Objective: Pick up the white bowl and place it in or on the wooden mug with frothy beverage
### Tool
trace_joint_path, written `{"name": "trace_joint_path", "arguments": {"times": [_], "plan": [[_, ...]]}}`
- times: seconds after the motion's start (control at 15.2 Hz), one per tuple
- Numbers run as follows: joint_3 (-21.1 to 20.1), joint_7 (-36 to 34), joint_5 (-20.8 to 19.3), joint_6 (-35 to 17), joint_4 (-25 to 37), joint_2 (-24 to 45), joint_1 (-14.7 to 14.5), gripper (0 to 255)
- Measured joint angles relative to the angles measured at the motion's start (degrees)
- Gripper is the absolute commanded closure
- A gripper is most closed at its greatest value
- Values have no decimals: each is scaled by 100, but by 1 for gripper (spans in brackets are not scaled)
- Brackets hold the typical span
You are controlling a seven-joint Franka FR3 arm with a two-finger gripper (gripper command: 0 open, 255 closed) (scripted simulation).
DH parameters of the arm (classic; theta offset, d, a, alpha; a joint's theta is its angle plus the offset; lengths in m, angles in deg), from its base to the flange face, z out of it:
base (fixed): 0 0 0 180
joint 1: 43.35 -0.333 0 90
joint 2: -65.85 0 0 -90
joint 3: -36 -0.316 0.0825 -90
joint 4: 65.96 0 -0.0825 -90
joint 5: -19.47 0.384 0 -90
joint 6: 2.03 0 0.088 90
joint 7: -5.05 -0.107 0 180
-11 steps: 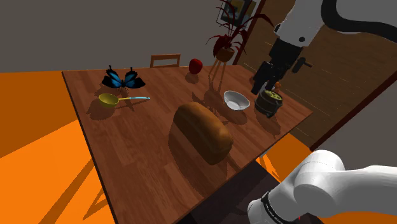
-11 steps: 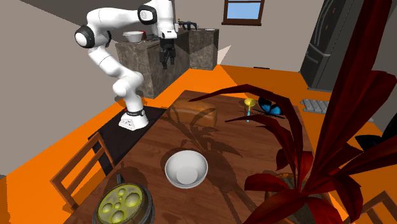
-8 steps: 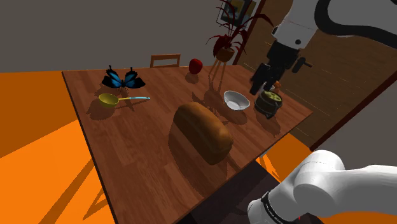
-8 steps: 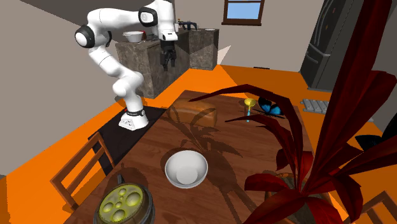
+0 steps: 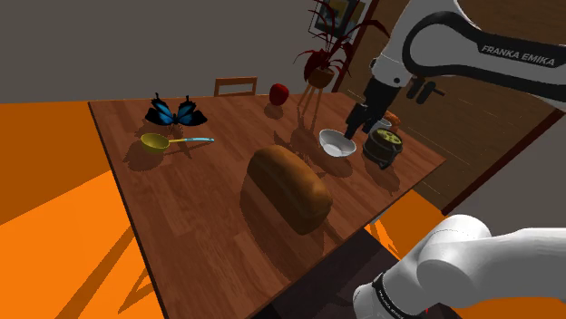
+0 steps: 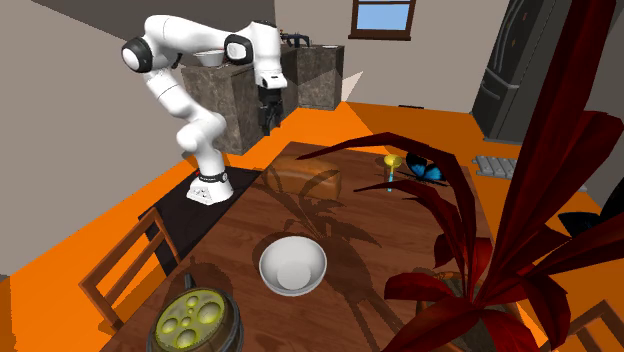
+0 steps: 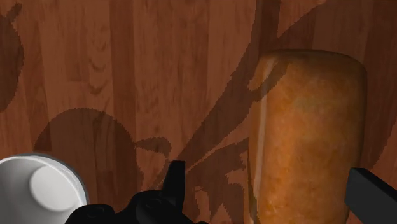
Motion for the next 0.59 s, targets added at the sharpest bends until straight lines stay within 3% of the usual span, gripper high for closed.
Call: {"name": "trace_joint_path", "arguments": {"times": [0.59], "plan": [[753,833,-379,-1441,-6,1258,226,0]]}}
